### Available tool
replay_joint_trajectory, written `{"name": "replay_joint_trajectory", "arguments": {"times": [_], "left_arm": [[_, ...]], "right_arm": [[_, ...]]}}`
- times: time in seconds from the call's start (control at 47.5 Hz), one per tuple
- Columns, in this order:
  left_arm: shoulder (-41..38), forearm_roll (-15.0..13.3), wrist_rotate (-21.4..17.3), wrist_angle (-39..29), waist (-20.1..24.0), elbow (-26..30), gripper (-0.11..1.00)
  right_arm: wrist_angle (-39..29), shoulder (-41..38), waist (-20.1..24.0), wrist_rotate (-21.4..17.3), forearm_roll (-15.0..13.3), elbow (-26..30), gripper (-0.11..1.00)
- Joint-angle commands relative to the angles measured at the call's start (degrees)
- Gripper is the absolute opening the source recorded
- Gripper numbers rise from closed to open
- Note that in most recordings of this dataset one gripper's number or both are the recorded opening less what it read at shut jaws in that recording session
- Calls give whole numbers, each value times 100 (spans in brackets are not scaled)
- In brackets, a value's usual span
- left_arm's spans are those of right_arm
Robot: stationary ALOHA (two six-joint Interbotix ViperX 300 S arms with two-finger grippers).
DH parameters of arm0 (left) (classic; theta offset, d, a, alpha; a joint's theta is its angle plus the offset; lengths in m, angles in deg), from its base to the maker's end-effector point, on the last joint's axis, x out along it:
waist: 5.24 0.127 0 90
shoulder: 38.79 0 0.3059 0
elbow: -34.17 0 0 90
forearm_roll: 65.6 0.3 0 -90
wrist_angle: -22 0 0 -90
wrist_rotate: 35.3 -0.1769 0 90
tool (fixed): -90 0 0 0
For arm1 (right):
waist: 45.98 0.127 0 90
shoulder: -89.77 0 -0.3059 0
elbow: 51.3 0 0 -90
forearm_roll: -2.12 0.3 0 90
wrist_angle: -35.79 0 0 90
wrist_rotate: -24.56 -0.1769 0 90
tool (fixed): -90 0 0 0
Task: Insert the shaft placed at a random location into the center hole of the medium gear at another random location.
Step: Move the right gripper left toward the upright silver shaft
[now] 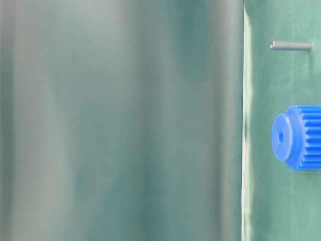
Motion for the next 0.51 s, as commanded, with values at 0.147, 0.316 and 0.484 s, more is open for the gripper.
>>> {"name": "replay_joint_trajectory", "arguments": {"times": [0.147, 0.316, 0.484], "left_arm": [[-62, 53, 132, -237, -26, 272, 0], [-62, 53, 132, -281, -26, 264, 0], [-97, 53, 141, -281, -26, 264, 0]], "right_arm": [[-220, -202, -149, -44, 0, 246, 1], [-360, -554, -536, -88, 9, 220, 1], [-264, -1195, -879, -88, 18, 185, 4]]}}
